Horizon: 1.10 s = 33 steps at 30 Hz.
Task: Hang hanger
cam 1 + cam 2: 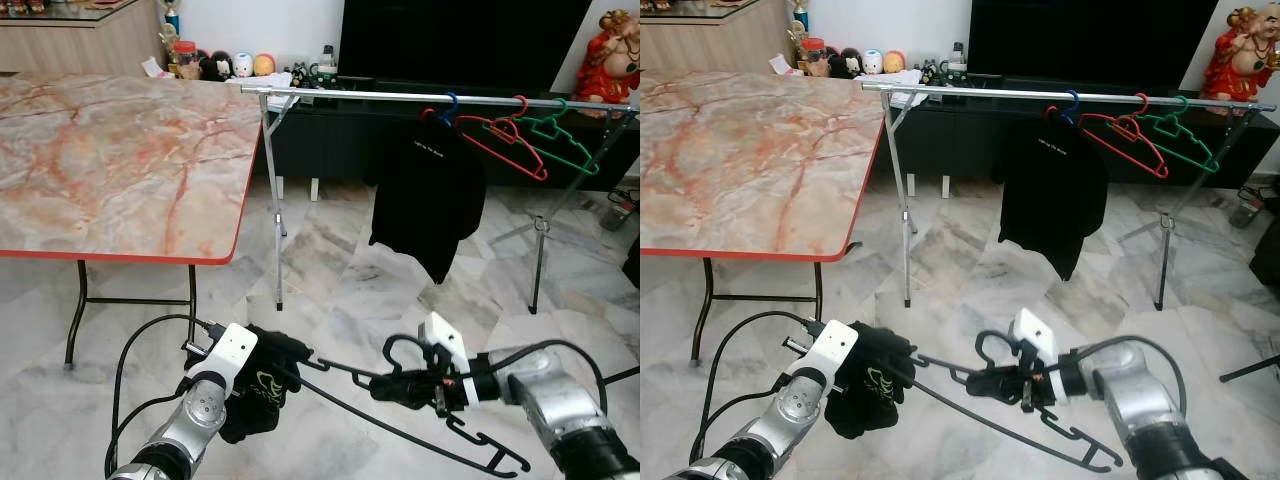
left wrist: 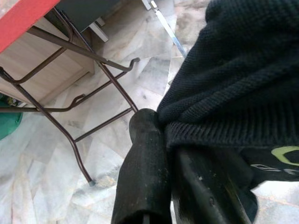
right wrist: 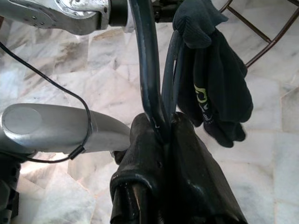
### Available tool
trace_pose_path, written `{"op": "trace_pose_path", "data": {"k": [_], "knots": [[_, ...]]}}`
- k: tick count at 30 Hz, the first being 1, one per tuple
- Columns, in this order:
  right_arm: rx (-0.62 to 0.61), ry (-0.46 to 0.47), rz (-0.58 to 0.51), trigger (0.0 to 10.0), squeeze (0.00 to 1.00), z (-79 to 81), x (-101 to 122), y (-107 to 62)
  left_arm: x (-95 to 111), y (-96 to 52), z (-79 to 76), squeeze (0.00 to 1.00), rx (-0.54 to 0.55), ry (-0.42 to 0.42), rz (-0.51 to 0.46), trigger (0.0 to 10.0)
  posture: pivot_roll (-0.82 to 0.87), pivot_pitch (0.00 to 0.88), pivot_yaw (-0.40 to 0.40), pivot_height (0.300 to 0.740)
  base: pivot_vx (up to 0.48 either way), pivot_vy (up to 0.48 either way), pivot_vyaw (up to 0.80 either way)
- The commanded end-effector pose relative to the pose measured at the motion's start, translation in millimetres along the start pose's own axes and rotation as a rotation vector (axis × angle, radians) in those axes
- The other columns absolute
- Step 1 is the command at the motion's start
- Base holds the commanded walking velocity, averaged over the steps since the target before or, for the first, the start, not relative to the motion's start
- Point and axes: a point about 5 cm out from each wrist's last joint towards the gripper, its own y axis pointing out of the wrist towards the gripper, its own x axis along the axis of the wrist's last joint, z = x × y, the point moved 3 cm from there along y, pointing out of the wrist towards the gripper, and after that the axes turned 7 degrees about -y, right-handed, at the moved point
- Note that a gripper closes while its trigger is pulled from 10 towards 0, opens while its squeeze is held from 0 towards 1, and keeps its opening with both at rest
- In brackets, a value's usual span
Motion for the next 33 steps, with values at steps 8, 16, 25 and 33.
{"op": "trace_pose_path", "data": {"k": [8, 16, 25, 33], "knots": [[0.028, 0.067, -0.142, 0.0, 0.00, 1.3, 17, -11.4, -9, -8.6, -34.3, 0.00, -0.231, 0.124, 0.015, 0.0, -0.01, 0.053, -0.052, 0.740, 0.000, 0.000, 0.00], [0.168, -0.012, 0.000, 0.0, 0.00, 19.8, -1, -18.7, -1, -5.5, -26.0, 0.00, -0.179, 0.111, -0.025, 0.0, -0.02, 0.043, -0.051, 0.740, 0.000, 0.000, 0.00], [0.216, 0.068, -0.099, 0.0, 0.00, 28.3, 5, -18.0, 1, -6.5, -30.3, 0.00, -0.197, 0.110, -0.046, 0.0, -0.02, 0.048, -0.052, 0.740, 0.000, 0.000, 0.00], [0.207, 0.109, -0.189, 0.0, 0.00, 23.4, 11, -19.0, 2, -7.8, -35.2, 0.00, -0.238, 0.102, -0.048, 0.0, -0.01, 0.053, -0.054, 0.740, 0.000, 0.000, 0.00]]}}
